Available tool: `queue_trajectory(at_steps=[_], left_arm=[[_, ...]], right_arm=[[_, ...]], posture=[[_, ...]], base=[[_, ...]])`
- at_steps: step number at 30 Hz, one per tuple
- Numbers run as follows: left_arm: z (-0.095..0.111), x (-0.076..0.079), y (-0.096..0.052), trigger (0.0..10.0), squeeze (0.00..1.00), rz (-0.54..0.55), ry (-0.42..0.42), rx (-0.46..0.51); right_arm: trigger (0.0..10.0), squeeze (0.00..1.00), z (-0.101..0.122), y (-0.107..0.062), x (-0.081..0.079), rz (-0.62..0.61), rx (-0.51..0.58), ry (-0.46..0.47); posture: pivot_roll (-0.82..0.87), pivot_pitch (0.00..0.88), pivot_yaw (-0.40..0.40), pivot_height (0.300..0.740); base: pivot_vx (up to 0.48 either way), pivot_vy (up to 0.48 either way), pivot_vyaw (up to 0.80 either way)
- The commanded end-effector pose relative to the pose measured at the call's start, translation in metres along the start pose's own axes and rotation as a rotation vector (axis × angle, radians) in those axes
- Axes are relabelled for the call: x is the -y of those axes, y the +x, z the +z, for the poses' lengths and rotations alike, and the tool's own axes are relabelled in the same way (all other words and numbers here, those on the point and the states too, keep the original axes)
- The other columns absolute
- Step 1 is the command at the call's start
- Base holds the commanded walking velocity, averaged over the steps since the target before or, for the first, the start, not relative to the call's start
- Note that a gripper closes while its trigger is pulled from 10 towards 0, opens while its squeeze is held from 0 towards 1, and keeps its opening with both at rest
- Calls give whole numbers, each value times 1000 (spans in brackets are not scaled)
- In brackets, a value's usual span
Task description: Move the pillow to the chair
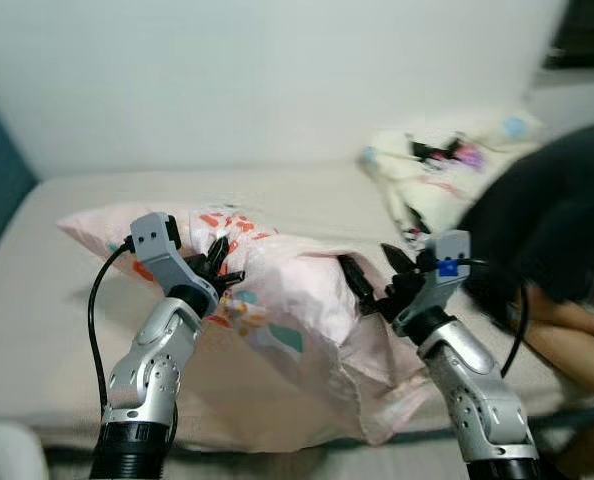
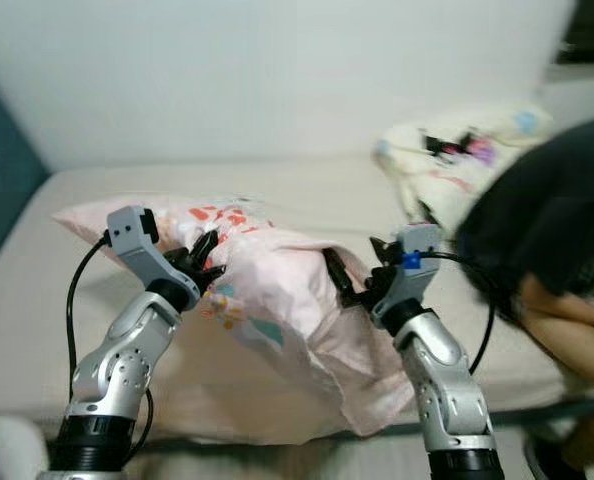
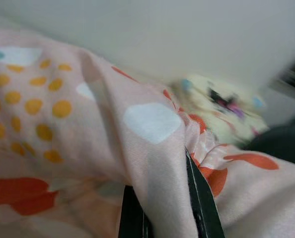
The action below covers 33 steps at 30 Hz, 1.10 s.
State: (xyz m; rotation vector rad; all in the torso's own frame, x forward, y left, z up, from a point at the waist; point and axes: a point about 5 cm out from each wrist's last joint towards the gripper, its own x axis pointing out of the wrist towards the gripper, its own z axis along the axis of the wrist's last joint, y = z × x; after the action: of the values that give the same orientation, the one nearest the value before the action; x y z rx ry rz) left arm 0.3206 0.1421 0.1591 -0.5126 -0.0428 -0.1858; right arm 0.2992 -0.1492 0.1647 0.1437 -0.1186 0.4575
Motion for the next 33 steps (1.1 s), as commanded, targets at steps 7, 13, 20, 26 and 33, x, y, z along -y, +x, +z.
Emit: queue_trajectory(at_steps=[7, 13, 20, 26, 33], left_arm=[[42, 29, 6, 10000, 0, -93, 27, 166], [73, 40, 12, 10000, 0, -132, 31, 261], [83, 52, 19, 10000, 0, -159, 0, 306], [72, 58, 17, 10000, 0, -165, 5, 270], [63, 49, 9, 10000, 0, -139, 93, 226]], right_arm=[[10000, 0, 35, 7, -14, 89, 134, -16], [10000, 0, 54, 12, -21, 125, 199, -25], [10000, 0, 61, 14, -31, 167, 230, -17], [10000, 0, 56, 13, -38, 186, 216, -1], [10000, 0, 45, 8, -42, 191, 170, 9]], posture=[[-80, 39, 4, 740], [-79, 30, 5, 740], [-79, 20, 12, 740], [-79, 16, 14, 740], [-73, 16, 18, 740]], base=[[0, 0, 800], [0, 0, 800], [0, 0, 800], [0, 0, 800], [0, 0, 800]])
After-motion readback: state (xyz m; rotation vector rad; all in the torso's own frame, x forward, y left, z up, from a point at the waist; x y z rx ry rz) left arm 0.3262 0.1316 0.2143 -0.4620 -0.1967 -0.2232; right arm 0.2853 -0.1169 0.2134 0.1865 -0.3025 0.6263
